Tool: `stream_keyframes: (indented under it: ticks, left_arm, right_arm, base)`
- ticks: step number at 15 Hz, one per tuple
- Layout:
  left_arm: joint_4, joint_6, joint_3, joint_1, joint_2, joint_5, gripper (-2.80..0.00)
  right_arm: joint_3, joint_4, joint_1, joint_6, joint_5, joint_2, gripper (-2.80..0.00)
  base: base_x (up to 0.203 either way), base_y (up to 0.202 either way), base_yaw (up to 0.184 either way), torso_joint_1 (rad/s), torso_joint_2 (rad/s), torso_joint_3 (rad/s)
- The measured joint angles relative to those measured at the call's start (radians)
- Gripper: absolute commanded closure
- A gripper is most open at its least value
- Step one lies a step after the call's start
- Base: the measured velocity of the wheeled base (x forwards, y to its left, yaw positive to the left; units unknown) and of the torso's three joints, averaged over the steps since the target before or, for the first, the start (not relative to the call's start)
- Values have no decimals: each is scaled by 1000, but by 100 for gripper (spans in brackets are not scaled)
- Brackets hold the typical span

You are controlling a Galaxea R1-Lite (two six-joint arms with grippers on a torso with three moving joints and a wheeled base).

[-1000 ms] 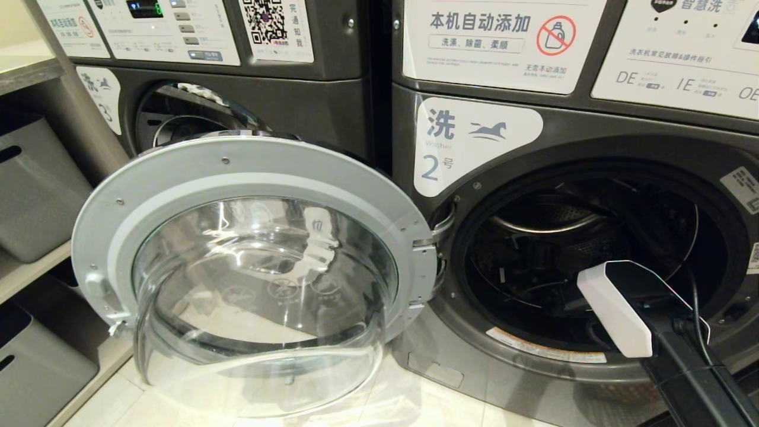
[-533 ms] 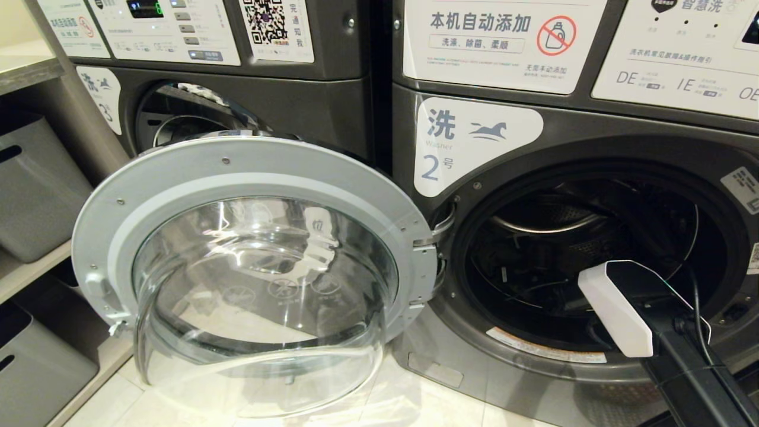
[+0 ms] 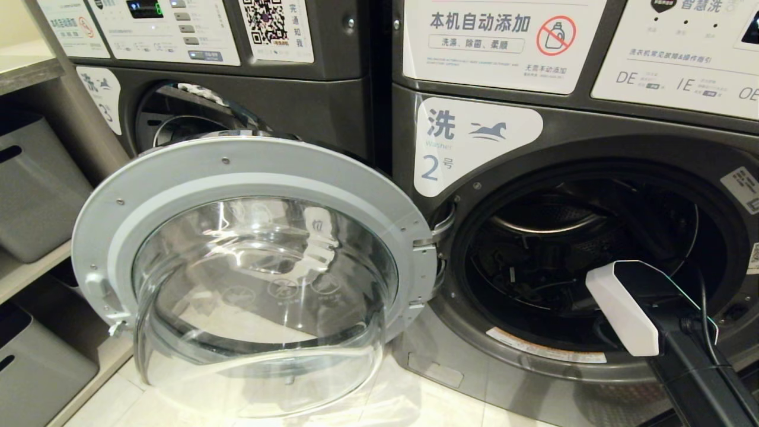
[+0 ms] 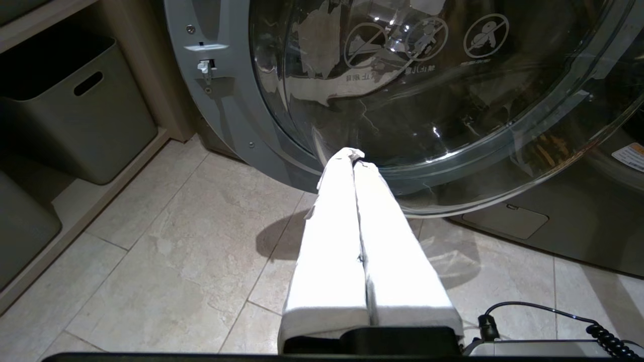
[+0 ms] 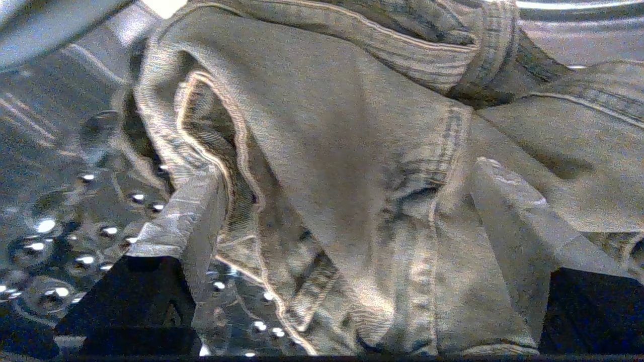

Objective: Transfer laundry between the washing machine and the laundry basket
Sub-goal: Pick a cloth and place it into the basket

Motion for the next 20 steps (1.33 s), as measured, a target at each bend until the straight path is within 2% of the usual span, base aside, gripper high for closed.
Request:
stream_keyframes:
  ticks: [7,17,20]
  left_arm:
    - [0,0,0,0,0,0,0]
    - [0,0,0,0,0,0,0]
    - [0,0,0,0,0,0,0]
  right_arm:
    - [0,31,-6,-3,12,0,-280]
    - [-1,33,-8,-10,174,5,-280]
    - [-2,33,-6,-25,185,6,-280]
  base:
    - [0,0,0,0,0,0]
    - [0,0,0,0,0,0]
    - [0,0,0,0,0,0]
